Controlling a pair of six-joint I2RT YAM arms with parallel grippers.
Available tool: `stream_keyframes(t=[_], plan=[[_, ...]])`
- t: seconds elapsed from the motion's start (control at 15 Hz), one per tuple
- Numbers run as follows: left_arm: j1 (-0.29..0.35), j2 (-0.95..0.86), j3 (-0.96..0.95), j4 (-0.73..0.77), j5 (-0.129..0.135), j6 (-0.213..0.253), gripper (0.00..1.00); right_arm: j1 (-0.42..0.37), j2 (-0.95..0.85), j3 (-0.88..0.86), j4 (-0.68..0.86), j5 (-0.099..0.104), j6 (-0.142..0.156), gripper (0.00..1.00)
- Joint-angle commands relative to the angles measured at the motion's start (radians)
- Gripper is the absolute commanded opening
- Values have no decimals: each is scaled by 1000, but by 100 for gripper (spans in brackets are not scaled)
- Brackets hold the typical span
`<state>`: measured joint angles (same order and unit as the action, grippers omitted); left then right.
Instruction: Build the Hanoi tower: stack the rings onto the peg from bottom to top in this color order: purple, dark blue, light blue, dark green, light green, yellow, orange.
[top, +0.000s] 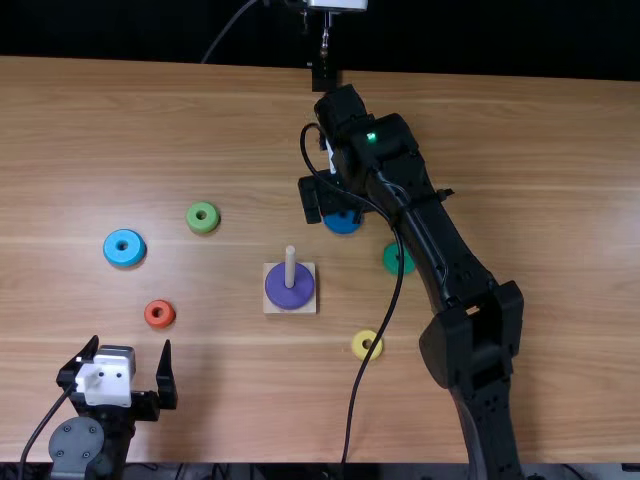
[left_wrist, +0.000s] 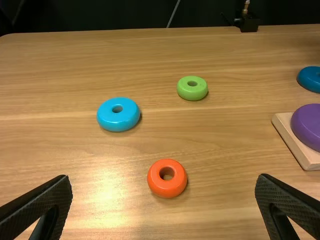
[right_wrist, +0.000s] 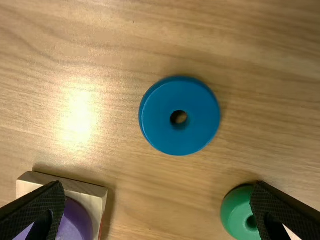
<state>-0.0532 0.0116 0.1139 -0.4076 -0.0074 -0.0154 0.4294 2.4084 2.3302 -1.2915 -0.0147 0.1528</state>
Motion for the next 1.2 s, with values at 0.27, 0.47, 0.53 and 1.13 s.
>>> stream_keyframes(t=[0.27,0.47,0.53,1.13], plan=[[-8,-12,-114,-45,-5,4,100,-9,-5,-215,346,2,-2,100],[-10,-12,-114,-45,-5,4,100,-26,-3,-218,337,4,-9,100],[-10,-12,-114,-45,-5,3,100,-31,-2,-221,333,5,-13,100],[-8,-12,-114,-45,-5,4,100,-52,1,-232,260,4,-11,100]])
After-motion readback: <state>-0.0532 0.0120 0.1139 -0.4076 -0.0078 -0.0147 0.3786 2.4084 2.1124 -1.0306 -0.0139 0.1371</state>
